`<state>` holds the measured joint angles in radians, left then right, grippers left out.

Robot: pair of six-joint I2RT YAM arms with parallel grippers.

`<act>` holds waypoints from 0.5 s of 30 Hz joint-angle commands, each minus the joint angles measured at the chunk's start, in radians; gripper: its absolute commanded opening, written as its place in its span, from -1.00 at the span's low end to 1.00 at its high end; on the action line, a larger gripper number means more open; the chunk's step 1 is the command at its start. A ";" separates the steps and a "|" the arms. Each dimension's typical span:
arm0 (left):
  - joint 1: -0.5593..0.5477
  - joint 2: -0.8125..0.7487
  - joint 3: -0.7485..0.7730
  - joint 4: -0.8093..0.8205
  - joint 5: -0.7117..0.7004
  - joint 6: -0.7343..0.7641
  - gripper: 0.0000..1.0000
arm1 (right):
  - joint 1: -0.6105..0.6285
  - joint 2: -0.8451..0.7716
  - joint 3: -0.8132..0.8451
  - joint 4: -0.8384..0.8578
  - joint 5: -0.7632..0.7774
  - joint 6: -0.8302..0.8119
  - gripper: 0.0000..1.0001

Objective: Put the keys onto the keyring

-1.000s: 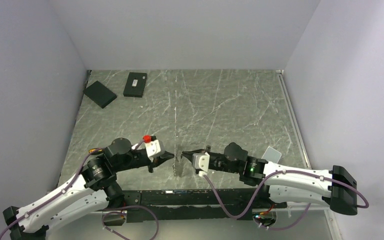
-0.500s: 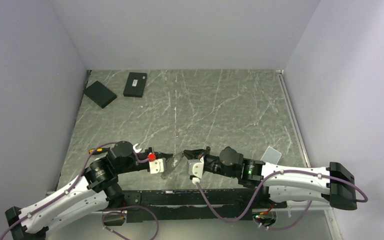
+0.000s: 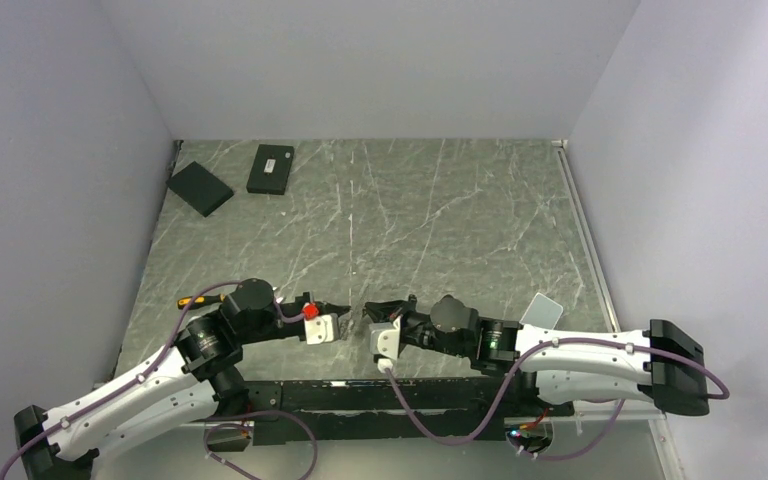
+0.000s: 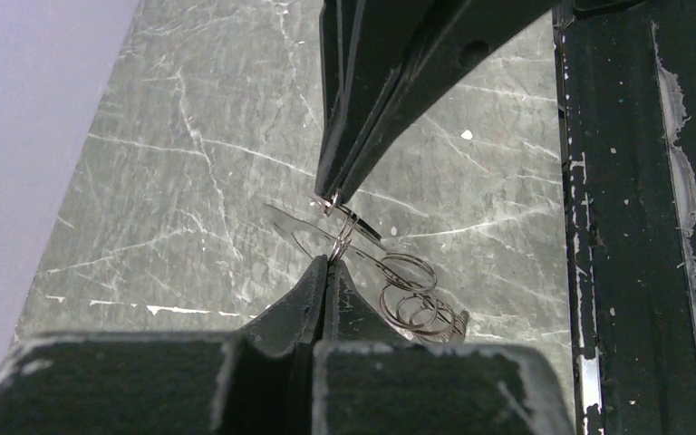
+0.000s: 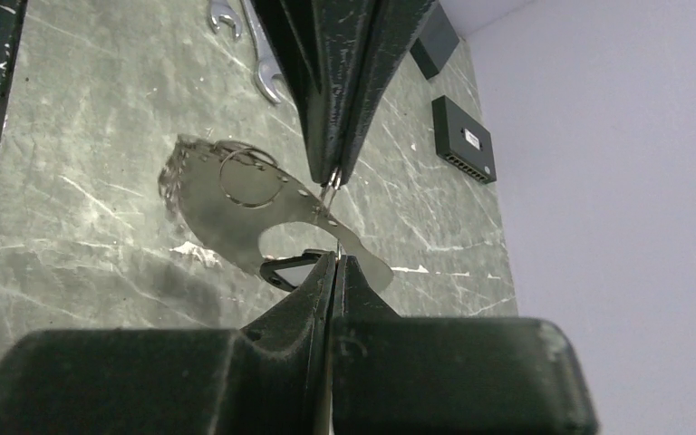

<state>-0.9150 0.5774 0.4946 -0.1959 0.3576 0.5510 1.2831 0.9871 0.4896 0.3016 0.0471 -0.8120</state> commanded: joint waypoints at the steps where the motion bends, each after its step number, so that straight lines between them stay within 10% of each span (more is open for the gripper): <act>1: 0.002 -0.014 0.001 0.083 0.016 -0.034 -1.00 | 0.010 0.015 0.023 0.064 0.004 -0.016 -1.00; 15: 0.001 0.016 0.005 0.076 0.007 -0.063 -1.00 | 0.041 0.021 0.015 0.086 0.026 -0.040 -1.00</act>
<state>-0.9150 0.5873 0.4938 -0.1837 0.3573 0.5106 1.3125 1.0084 0.4896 0.3241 0.0547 -0.8352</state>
